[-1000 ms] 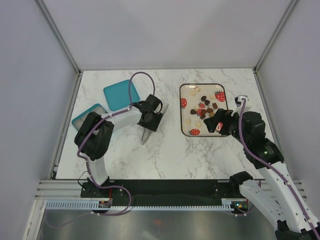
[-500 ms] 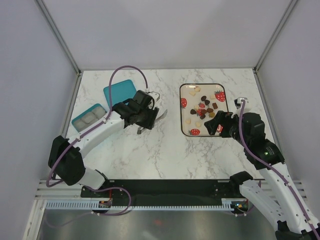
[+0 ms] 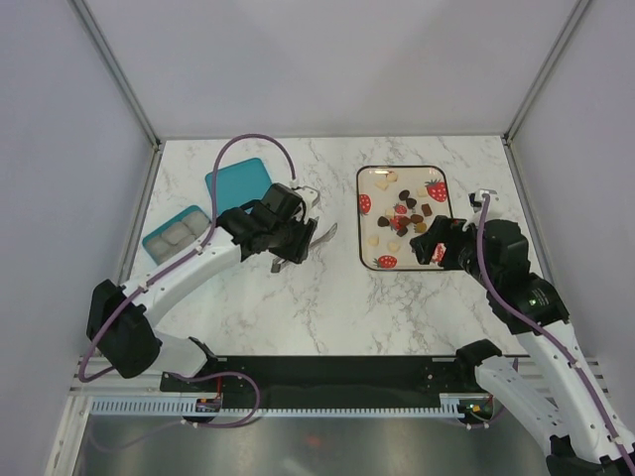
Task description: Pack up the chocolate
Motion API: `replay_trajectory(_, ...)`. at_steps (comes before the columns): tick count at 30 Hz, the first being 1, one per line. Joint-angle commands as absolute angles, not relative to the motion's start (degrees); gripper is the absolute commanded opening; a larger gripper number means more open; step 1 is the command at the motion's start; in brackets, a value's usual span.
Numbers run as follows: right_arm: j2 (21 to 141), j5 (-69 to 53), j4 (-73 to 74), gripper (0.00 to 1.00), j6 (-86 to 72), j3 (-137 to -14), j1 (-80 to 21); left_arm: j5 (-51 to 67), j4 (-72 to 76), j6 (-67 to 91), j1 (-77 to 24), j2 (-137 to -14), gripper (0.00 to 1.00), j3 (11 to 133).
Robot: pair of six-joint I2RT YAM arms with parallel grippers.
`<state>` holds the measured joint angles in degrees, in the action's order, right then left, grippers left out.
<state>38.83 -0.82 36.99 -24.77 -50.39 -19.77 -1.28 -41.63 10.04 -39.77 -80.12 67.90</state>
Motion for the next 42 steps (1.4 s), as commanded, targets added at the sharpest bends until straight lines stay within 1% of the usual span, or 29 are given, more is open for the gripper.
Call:
replay_trajectory(1,38.5,2.72,37.44,0.94,-23.12,-53.0,-20.04,-1.4,-40.61,11.51,-43.32,-80.85,0.54,71.63)
replay_trajectory(12,36.65,2.9,38.06,0.94,-22.68,-52.03,-19.95,-4.3,-37.27,10.28,-51.76,-93.07,0.54,81.47)
replay_trajectory(22,35.51,3.87,38.41,0.94,-22.06,-51.94,-19.95,-4.83,-36.04,9.14,-52.65,-101.33,0.54,86.66)
replay_trajectory(35,35.77,4.92,38.5,0.95,-21.44,-51.59,-19.95,-4.57,-36.12,9.32,-53.52,-103.8,0.54,85.87)
replay_trajectory(40,35.6,4.75,38.67,0.95,-21.53,-51.42,-19.95,-4.39,-36.12,9.58,-53.88,-104.24,0.49,85.61)
replay_trajectory(42,35.25,4.92,38.67,0.95,-21.62,-51.15,-19.95,-4.39,-36.12,9.84,-53.97,-103.8,0.49,85.34)
